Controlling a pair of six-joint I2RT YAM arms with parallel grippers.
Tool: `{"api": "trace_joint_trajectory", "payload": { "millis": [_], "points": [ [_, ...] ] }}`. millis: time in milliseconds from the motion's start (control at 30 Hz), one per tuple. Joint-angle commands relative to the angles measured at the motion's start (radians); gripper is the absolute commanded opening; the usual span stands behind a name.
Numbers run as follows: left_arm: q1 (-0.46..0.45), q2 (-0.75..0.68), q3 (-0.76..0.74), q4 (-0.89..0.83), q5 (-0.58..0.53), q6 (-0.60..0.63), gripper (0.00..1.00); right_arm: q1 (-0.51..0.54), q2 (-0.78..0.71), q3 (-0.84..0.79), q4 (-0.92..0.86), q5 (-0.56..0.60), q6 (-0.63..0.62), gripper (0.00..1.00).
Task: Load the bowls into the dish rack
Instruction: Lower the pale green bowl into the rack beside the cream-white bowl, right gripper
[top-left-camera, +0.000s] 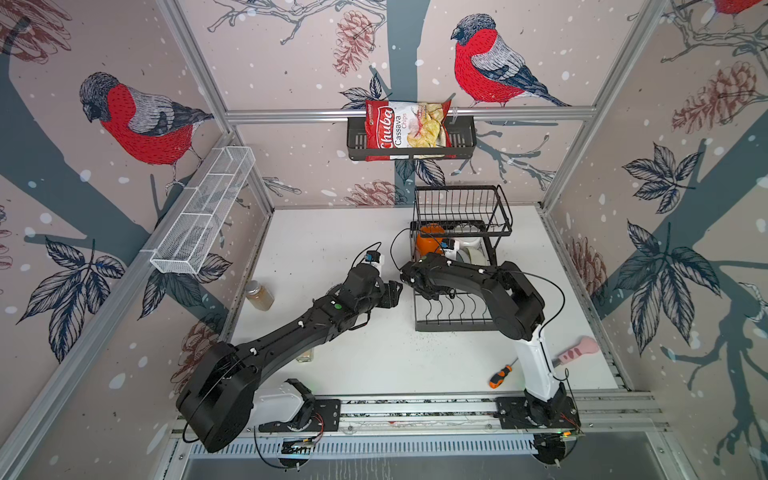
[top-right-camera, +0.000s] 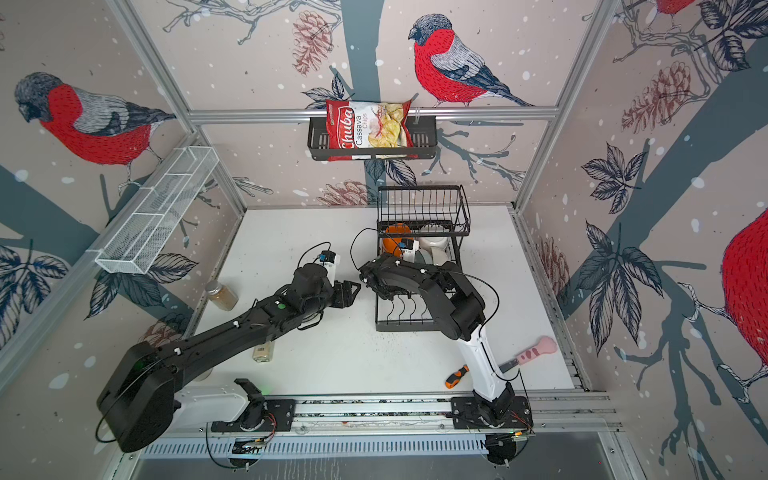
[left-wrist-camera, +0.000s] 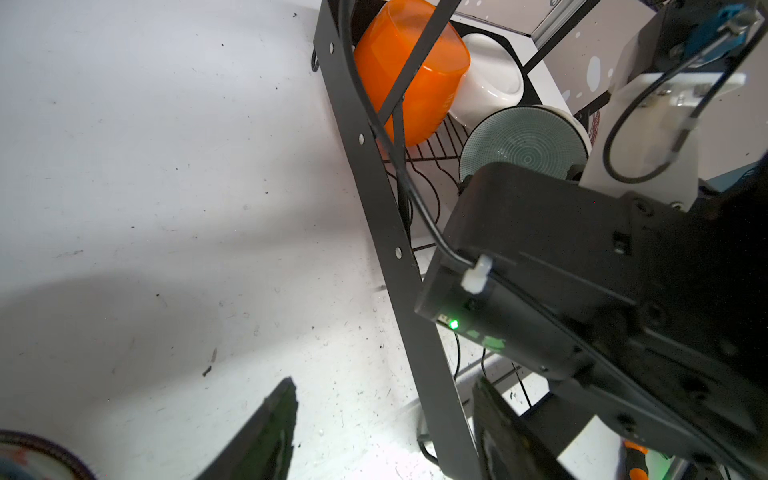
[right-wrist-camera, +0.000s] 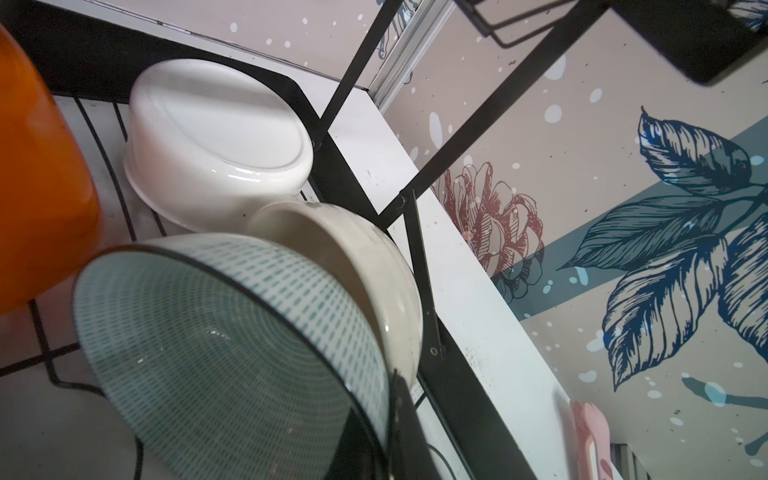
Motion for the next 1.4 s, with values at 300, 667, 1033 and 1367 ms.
{"api": "trace_joint_trajectory", "payload": {
  "millis": [300, 667, 1033, 1367],
  "points": [
    [0.002, 0.021, -0.001, 0.035, 0.014, -0.003, 0.66, -0.014, 0.051, 0.028, -0.029, 0.052, 0.030, 0.00],
    [0.002, 0.029, -0.006, 0.019, 0.022, -0.011, 0.65, 0.000, 0.070, 0.051, 0.065, 0.004, -0.049, 0.00],
    [0.002, 0.024, -0.004, 0.004, 0.010, -0.012, 0.65, 0.005, 0.076, 0.042, 0.194, -0.075, -0.164, 0.00],
    [0.003, 0.029, -0.004, 0.006, 0.009, -0.009, 0.65, 0.005, 0.053, 0.019, 0.239, -0.113, -0.204, 0.14]
  ]
}}
